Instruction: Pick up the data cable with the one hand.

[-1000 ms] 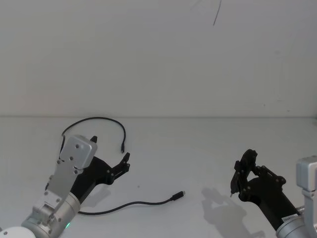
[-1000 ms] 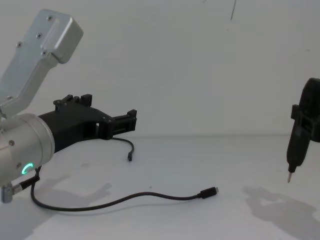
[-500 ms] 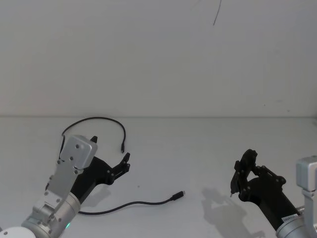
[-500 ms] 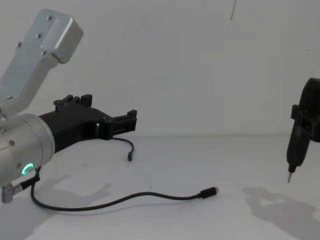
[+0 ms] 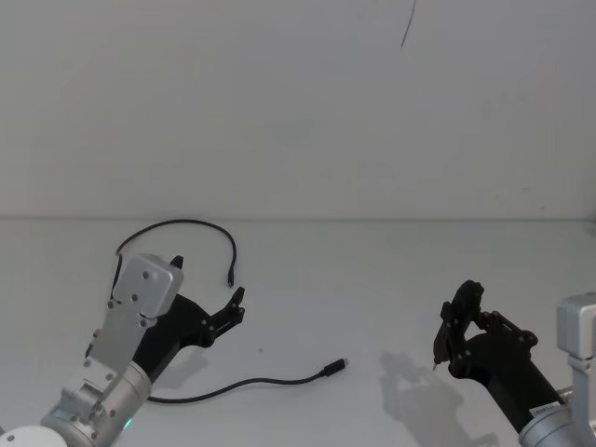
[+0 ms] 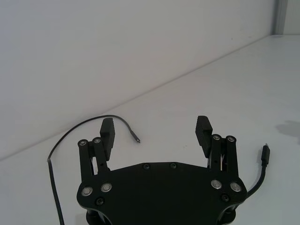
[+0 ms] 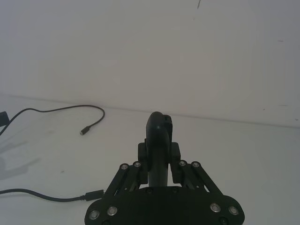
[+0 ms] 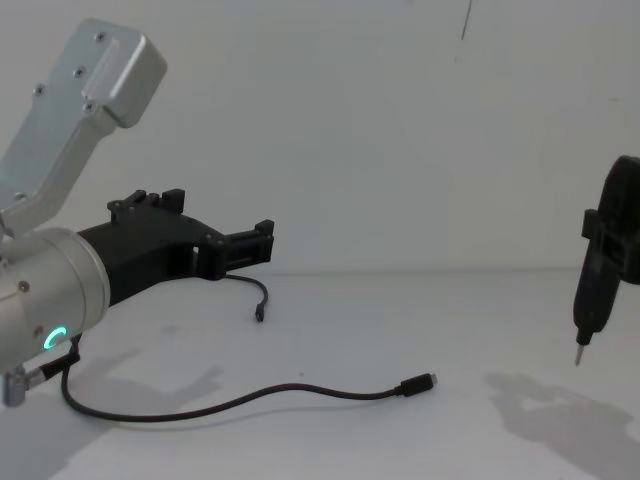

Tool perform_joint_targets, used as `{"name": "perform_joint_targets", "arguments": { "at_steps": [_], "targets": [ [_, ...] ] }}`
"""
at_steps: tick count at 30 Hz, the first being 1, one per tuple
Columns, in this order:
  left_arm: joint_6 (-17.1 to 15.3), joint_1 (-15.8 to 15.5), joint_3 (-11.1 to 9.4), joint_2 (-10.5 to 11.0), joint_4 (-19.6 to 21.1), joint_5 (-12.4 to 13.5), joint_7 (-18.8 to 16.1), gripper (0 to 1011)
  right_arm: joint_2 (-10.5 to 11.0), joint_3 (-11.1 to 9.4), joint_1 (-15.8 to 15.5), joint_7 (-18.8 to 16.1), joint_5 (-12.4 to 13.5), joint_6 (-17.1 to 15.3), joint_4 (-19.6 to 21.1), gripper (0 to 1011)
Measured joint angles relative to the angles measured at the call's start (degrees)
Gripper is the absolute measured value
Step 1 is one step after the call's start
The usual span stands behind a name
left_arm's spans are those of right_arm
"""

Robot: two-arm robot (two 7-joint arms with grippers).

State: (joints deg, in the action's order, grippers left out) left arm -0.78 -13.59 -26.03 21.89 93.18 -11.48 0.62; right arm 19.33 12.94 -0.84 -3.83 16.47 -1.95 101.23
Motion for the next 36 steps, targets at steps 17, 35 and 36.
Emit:
{"name": "perform_joint_targets", "arguments": {
  "at_steps": [17,35,36],
  "targets": [
    [0.0,0.0,0.0,0.0,0.0,0.0,0.0,1001,0.0,0.0,0.0,0.0,0.0,0.0,0.0,263],
    [-2.2,-2.7,-1.7,0.3,-1.9,-2.0,7.5,1001,0.0,0.0,0.0,0.0,0.0,0.0,0.0,263],
    [-2.4,-2.9,-1.8,0.4,-2.1,-2.2,8.0,1001,0.0,0.0,0.0,0.0,0.0,0.0,0.0,263]
  ]
}}
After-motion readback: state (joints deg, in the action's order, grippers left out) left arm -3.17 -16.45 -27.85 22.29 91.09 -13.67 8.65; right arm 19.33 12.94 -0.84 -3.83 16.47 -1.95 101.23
